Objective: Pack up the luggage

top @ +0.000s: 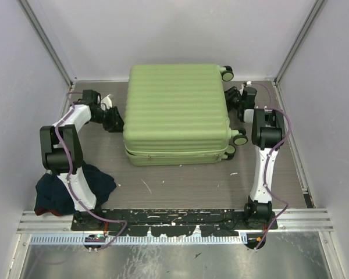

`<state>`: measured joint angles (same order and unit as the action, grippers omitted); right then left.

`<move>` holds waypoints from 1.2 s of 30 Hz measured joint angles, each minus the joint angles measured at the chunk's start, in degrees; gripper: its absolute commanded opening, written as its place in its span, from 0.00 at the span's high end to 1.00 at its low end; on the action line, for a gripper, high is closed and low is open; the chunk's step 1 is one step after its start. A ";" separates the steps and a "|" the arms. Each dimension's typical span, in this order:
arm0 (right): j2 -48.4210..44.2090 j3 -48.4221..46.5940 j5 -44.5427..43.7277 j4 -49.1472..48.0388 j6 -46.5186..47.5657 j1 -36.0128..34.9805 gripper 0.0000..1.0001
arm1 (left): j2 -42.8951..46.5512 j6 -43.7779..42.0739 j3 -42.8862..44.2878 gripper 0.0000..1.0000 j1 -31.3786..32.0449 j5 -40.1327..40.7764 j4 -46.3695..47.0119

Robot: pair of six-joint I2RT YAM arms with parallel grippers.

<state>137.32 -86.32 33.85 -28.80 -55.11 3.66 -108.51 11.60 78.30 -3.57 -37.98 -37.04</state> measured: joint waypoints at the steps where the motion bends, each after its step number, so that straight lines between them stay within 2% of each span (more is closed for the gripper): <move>1: 1.53 -1.90 0.63 -0.85 -0.72 -0.35 0.61 | -0.44 -0.22 0.66 0.75 -0.15 -0.20 -0.96; 4: 6.08 -8.55 1.27 -2.43 -1.88 -1.60 0.62 | -1.70 -0.52 2.40 0.75 -0.39 -0.52 -3.32; 9: 17.57 -27.98 2.56 -0.48 -2.40 -3.82 0.54 | -3.61 0.09 5.68 0.75 -0.52 0.37 -5.55; 13: 21.03 -36.70 3.93 4.57 0.61 -4.20 0.39 | -3.76 1.70 6.84 0.72 -0.94 2.71 -4.81; 17: 19.41 -36.96 1.22 7.74 7.13 -3.63 0.25 | -3.45 3.28 6.49 0.66 -0.92 4.15 -4.24; 18: 18.14 -35.60 0.44 8.28 8.66 -3.41 0.19 | -3.02 3.98 5.90 0.64 -0.92 4.81 -3.72; 25: -1.88 -20.68 -6.71 17.75 26.60 3.34 0.01 | 1.53 8.46 0.13 0.60 -0.07 10.75 2.29; 31: -25.64 -7.45 -12.74 20.61 44.39 10.14 0.00 | 4.61 10.54 -4.26 0.58 0.61 14.08 7.21; 36: -41.55 1.05 -14.32 21.94 53.05 13.00 0.00 | 7.21 11.45 -7.32 0.57 1.46 17.64 10.47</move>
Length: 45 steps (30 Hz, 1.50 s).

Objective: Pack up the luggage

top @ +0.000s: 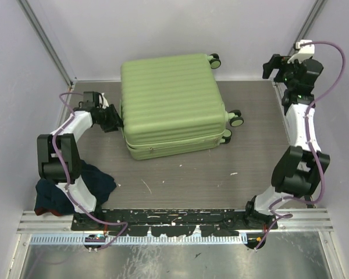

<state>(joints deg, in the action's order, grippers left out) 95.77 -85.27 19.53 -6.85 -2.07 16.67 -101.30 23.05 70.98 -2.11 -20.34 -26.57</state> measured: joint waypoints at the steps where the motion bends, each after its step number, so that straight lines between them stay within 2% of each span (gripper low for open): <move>1: -2.62 1.70 0.11 0.72 1.49 0.57 0.00 | 0.39 -0.02 -0.31 0.56 0.39 1.14 0.22; 5: -11.37 8.00 4.83 7.48 7.23 2.71 0.03 | 1.46 -0.35 -0.44 0.55 2.08 5.68 0.15; 12: -25.42 21.16 18.08 21.92 14.75 3.28 0.22 | 1.95 -1.25 -0.07 0.54 3.96 10.60 -0.42; 18: -39.10 39.43 21.66 24.22 15.39 -0.46 0.35 | 1.53 -1.16 0.70 0.54 4.46 11.56 -1.27; 22: -44.96 50.40 20.17 18.69 12.87 -8.15 0.39 | 0.74 -1.11 1.11 0.54 4.46 11.54 -1.36; 26: -44.24 56.76 18.01 10.01 7.65 -16.22 0.40 | 0.66 -1.09 1.11 0.54 4.48 11.47 -1.22; 27: -41.16 60.46 15.41 1.20 2.36 -19.50 0.43 | 0.66 -1.11 1.11 0.54 4.48 11.45 -1.20; 40: -32.81 65.00 8.37 -17.07 -7.91 -21.92 0.61 | 0.92 -1.01 -0.85 0.56 4.48 10.88 1.51; 42: -32.61 65.64 7.80 -17.73 -9.20 -23.17 0.68 | 1.03 -0.98 -1.14 0.56 4.48 10.82 1.84; 45: -32.65 65.99 7.10 -19.30 -10.45 -25.94 0.84 | 1.09 -0.94 -1.70 0.57 4.48 10.49 2.60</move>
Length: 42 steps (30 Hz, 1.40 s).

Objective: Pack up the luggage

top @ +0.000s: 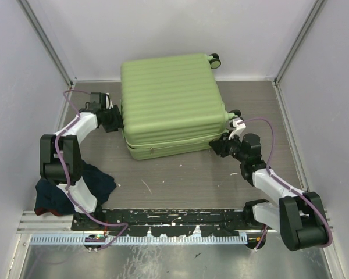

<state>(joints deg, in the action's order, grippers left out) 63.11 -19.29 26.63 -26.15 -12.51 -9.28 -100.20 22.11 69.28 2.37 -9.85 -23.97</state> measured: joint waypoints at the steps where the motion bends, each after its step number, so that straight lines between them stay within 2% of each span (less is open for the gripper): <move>1: 0.00 0.09 -0.39 -0.20 -0.20 -0.46 0.90 | 0.02 0.00 -0.13 0.57 0.00 -0.04 0.17; 6: -1.66 0.68 -1.22 -0.46 -0.96 -1.14 0.96 | 0.02 0.02 -0.35 0.58 0.00 -0.44 0.57; 14: -4.33 1.86 -5.16 0.76 -0.94 -1.55 0.99 | 0.04 0.04 -0.72 0.60 0.00 -0.63 1.05; 20: -5.35 1.79 -8.11 2.21 0.57 -1.90 0.99 | 0.07 0.22 -0.72 0.81 0.52 -0.87 1.49; 27: -8.20 1.07 -10.05 6.97 6.49 -0.68 0.99 | 0.17 -0.26 -0.37 0.95 1.20 0.48 1.18; 29: -8.39 0.98 -8.55 7.76 7.91 1.46 0.99 | 0.17 -0.57 -0.11 1.00 1.46 1.20 0.81; 34: -6.62 -0.17 0.52 7.89 10.93 9.62 0.99 | -0.33 -1.99 0.96 1.00 1.75 1.92 -0.50; 42: 5.16 -4.98 15.65 3.41 12.04 18.56 0.99 | -1.79 -5.33 3.06 1.00 1.49 0.00 -2.75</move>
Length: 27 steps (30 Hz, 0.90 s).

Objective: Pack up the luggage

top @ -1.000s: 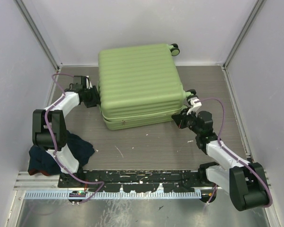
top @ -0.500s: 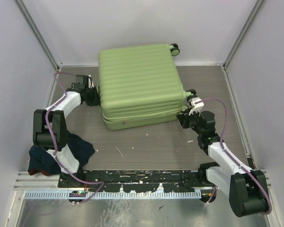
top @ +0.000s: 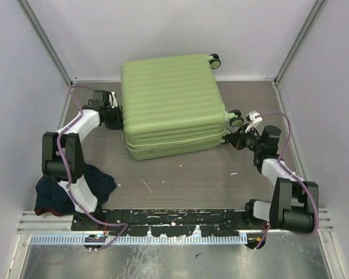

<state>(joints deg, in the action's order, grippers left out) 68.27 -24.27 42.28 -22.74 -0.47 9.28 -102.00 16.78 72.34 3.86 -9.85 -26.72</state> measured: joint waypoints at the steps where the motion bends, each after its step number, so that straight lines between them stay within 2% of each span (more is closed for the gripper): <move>1: 2.05 -0.87 1.46 -0.96 -0.13 0.68 0.99 | -0.11 -0.74 0.09 1.00 -0.11 -0.52 0.00; 14: 22.16 -9.68 13.60 -15.85 -8.92 3.85 0.99 | -3.85 -7.80 5.14 1.00 -1.29 -6.08 -5.29; 27: 39.50 -23.87 15.61 -27.23 -25.79 1.33 0.99 | -7.28 -9.99 9.73 1.00 -2.16 -9.49 -10.40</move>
<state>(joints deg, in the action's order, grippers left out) 107.77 -48.14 57.89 -49.98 -26.26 10.61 -109.27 6.79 82.06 1.69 -19.33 -37.12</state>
